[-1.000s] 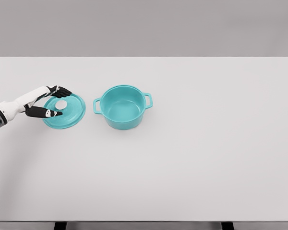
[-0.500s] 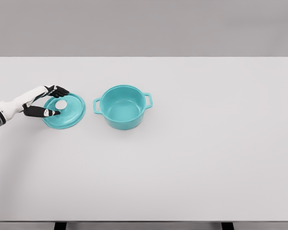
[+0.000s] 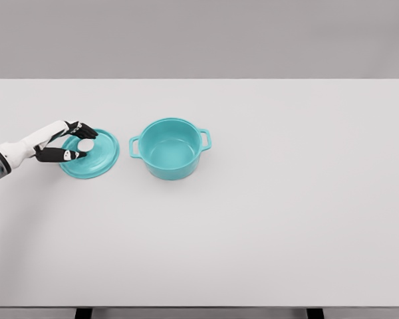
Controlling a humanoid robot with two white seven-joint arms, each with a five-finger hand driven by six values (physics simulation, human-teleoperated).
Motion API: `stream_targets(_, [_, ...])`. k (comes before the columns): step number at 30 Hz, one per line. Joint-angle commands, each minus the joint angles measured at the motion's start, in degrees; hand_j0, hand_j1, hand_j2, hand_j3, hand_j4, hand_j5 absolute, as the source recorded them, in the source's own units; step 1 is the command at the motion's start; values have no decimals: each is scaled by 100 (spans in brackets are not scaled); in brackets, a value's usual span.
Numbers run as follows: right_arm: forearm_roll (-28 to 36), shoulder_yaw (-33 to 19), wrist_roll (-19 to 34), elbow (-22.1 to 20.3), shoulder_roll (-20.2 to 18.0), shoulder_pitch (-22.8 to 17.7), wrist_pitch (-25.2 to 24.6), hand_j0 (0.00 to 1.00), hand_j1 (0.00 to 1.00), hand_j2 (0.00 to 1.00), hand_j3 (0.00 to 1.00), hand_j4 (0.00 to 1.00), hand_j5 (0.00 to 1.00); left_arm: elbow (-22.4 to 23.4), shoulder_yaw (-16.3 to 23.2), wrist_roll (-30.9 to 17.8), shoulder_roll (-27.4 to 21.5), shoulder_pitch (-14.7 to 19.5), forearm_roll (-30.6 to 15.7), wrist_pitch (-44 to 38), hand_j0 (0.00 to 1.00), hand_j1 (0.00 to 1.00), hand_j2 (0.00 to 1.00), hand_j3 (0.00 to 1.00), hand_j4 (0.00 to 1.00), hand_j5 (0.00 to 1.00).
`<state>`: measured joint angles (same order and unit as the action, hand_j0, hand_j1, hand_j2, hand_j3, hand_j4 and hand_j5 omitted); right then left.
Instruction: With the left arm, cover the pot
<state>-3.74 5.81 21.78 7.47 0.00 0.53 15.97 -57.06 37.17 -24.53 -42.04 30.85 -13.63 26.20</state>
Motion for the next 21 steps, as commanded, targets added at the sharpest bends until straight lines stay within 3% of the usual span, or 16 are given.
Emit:
stream_targets(1, [-4,-1,2,0,0,0,2,100,100,100,100,100,100,10,71,-34,3,0,98,25,60,60,60,60,60,60])
stream_targets(12, [-4,-1,2,0,0,0,2,100,100,100,100,100,100,-156,-8,-96,-59,26,71,25,56,56,56,56,56,56])
stream_targets(21, [-4,-1,2,0,0,0,2,100,100,100,100,100,100,-473,-25,-105,-120,316,27,25,57,57,57,57,57,57])
